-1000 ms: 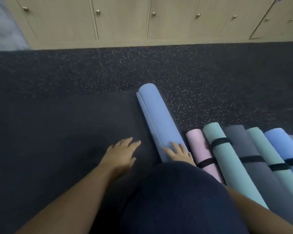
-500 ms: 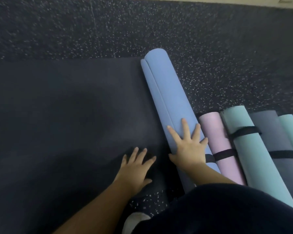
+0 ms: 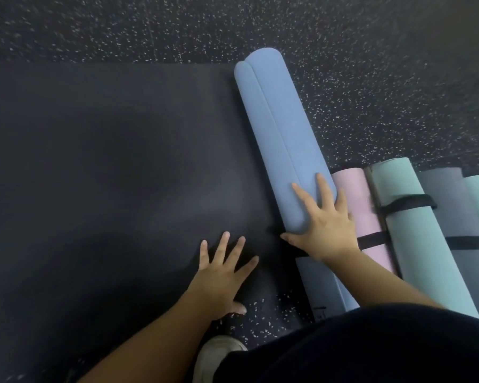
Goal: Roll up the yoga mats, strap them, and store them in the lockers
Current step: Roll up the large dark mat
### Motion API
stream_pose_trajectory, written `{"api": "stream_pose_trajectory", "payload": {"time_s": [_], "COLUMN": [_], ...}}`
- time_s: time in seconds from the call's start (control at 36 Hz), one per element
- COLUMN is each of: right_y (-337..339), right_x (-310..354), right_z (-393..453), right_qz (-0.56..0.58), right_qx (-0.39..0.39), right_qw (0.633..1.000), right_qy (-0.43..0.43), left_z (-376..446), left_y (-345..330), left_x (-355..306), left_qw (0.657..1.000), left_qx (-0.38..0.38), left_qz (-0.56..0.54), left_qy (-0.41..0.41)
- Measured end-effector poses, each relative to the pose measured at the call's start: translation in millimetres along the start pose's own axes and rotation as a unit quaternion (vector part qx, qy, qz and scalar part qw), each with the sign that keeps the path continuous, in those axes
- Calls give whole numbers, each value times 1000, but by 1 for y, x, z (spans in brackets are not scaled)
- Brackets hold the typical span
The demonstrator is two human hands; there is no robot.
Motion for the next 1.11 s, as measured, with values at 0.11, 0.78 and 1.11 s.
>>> {"api": "stream_pose_trajectory", "payload": {"time_s": [0.11,0.78,1.11], "right_y": [4,21,20], "right_x": [-3,1,3], "right_z": [4,-8,-5], "right_qz": [58,165,17], "right_qx": [-11,-36,-39], "right_qw": [995,979,998], "right_qy": [-80,-117,-45], "left_z": [-14,-74,-119], "left_y": [2,13,19], "left_x": [-6,57,180], "left_qw": [999,992,951], "left_qx": [-7,-96,-109], "left_qz": [36,-69,-109], "left_qy": [-38,31,268]}}
Point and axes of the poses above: each hand's wrist, its own z-axis towards the middle knuckle, its own y-axis out of the back of the hand, x = y × z, the point moved 4 cm from there along z, towards the middle knuckle, and after that the axes turned 7 degrees about y, right-handed, at the moved point
